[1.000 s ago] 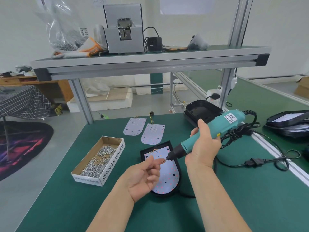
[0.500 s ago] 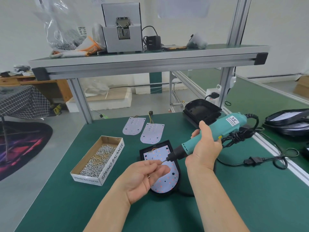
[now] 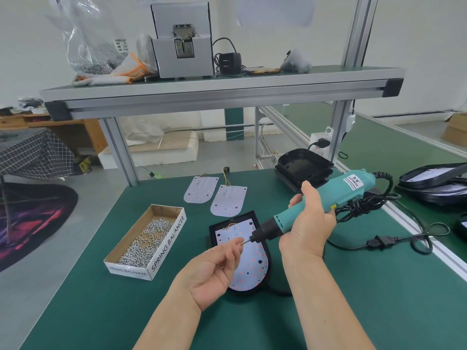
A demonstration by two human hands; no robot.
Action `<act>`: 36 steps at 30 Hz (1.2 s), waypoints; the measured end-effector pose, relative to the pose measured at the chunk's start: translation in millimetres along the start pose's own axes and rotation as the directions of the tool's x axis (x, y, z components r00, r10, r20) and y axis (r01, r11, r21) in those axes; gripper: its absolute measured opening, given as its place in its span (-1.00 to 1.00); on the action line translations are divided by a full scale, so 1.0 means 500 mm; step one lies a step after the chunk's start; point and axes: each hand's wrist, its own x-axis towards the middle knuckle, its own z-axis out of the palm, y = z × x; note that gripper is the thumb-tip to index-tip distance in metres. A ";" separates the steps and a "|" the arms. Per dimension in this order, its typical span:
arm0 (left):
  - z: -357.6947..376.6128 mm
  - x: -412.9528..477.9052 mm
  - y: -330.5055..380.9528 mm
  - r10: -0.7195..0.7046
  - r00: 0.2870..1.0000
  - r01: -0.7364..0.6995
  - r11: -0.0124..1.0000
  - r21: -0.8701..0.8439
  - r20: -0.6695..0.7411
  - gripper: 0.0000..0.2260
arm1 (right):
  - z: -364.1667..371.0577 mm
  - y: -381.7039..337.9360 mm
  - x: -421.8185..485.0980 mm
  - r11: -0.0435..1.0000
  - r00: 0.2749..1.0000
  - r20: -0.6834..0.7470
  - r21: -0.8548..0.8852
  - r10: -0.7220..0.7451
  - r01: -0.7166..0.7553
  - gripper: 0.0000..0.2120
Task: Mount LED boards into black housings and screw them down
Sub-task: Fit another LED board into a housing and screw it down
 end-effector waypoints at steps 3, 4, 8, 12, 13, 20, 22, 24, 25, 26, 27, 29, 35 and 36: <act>-0.003 0.001 0.000 0.054 0.999 -0.054 0.995 0.079 -0.001 -0.84 | -0.001 -0.003 0.001 1.000 1.000 0.000 0.008 -0.003 0.003 -0.82; -0.002 0.002 -0.001 0.069 0.998 -0.068 0.992 0.108 -0.001 -0.87 | -0.002 -0.003 0.001 1.000 1.000 0.000 0.012 0.000 0.000 -0.82; -0.003 0.000 -0.006 0.091 0.996 -0.091 0.983 0.161 0.009 -0.91 | -0.007 -0.004 0.000 1.000 1.000 0.001 0.024 -0.001 0.001 -0.83; -0.001 -0.003 -0.011 0.098 0.995 -0.102 0.980 0.170 0.028 -0.90 | -0.010 -0.003 0.000 1.000 1.000 0.000 0.016 -0.012 0.012 -0.83; -0.001 -0.003 -0.012 0.099 0.995 -0.103 0.980 0.173 0.030 -0.90 | -0.010 -0.002 0.000 1.000 1.000 0.000 0.013 -0.012 0.012 -0.83; -0.003 -0.007 -0.016 0.126 0.991 -0.130 0.972 0.195 0.036 -0.90 | -0.014 0.002 0.002 1.000 1.000 -0.002 0.000 -0.021 0.021 -0.83; -0.003 -0.007 -0.017 0.140 0.989 -0.146 0.968 0.204 0.042 -0.90 | -0.012 0.002 0.000 0.999 0.999 0.008 -0.007 -0.033 0.033 -0.82; -0.003 -0.008 -0.018 0.163 0.986 -0.169 0.958 0.231 0.044 -0.90 | -0.011 0.003 -0.001 0.999 0.999 0.011 -0.010 -0.045 0.046 -0.81; -0.003 -0.008 -0.018 0.177 0.983 -0.183 0.950 0.252 0.044 -0.90 | -0.011 0.003 -0.001 0.999 0.999 0.012 -0.012 -0.047 0.047 -0.80; -0.002 -0.008 -0.016 0.192 0.980 -0.197 0.941 0.276 0.046 -0.90 | -0.012 0.003 -0.001 0.999 0.999 0.012 -0.013 -0.044 0.044 -0.80; -0.001 -0.009 -0.015 0.206 0.977 -0.213 0.929 0.302 0.053 -0.90 | -0.013 0.003 0.001 0.999 0.999 0.011 -0.012 -0.037 0.037 -0.80; 0.002 -0.012 -0.012 0.239 0.968 -0.252 0.893 0.373 0.080 -0.90 | -0.016 0.005 0.003 1.000 1.000 0.005 -0.018 -0.021 0.021 -0.80; 0.006 -0.012 -0.026 0.383 0.918 -0.367 0.718 0.592 0.104 -0.87 | -0.025 0.012 0.002 0.996 0.999 -0.027 -0.076 -0.044 0.042 -0.78; 0.005 -0.011 -0.030 0.392 0.915 -0.370 0.713 0.596 0.100 -0.88 | -0.026 0.013 0.002 0.997 0.999 -0.036 -0.074 -0.040 0.037 -0.78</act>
